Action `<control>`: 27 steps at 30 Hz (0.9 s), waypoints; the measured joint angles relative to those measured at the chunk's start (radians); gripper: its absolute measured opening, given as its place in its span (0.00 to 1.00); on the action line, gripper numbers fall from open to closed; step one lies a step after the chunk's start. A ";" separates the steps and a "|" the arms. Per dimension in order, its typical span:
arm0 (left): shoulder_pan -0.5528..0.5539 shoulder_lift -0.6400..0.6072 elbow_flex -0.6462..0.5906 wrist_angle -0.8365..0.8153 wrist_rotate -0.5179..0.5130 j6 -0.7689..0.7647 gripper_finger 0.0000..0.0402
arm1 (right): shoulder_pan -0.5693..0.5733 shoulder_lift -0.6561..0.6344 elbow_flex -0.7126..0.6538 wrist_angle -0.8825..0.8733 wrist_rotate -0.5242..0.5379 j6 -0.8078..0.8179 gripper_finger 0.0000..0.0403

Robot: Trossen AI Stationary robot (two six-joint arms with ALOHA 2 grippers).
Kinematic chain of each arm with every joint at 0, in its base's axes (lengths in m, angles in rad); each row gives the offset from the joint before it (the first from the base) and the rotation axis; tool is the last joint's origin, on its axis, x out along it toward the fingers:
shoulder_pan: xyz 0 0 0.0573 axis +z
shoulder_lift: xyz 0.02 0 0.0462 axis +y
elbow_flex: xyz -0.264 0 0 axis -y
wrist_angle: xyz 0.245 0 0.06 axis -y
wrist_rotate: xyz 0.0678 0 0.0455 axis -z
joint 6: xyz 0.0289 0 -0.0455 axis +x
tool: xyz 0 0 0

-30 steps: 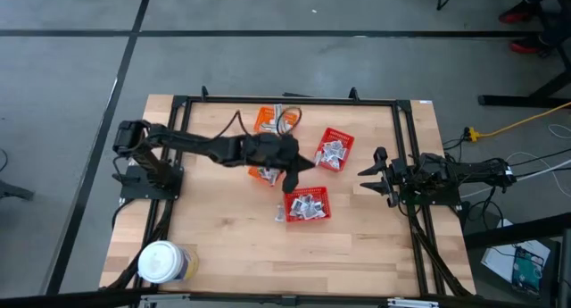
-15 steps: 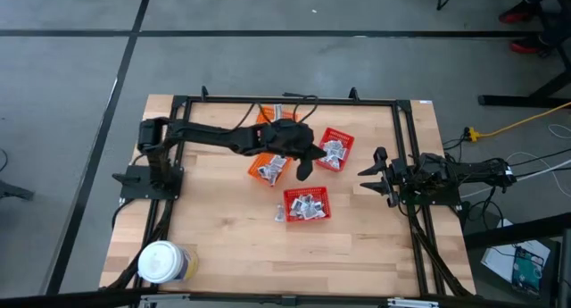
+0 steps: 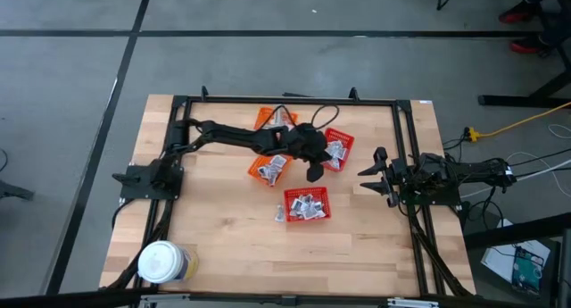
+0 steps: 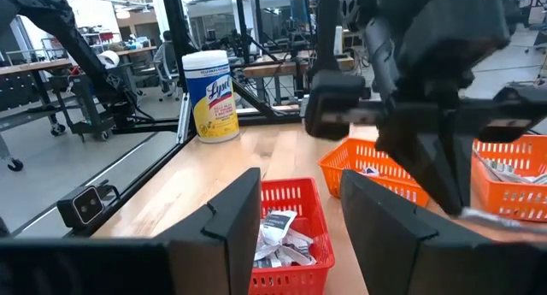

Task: Pick & Place First Aid Supplies
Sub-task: Put the orange ointment pack into the top red bin

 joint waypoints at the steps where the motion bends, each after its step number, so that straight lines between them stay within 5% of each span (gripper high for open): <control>1: 0.000 0.008 0.012 -0.023 0.000 0.022 0.01 | 0.000 0.000 0.000 0.000 0.000 0.000 0.40; 7: 0.011 0.010 0.019 -0.104 -0.013 0.115 0.07 | 0.000 0.000 0.000 0.000 0.000 0.000 0.40; 19: 0.040 -0.014 0.018 -0.180 0.037 0.144 0.36 | 0.000 0.000 0.000 0.000 0.000 0.000 0.40; 27: 0.014 -0.128 0.006 -0.372 -0.033 0.213 0.36 | 0.000 0.000 0.000 0.000 0.000 0.000 0.40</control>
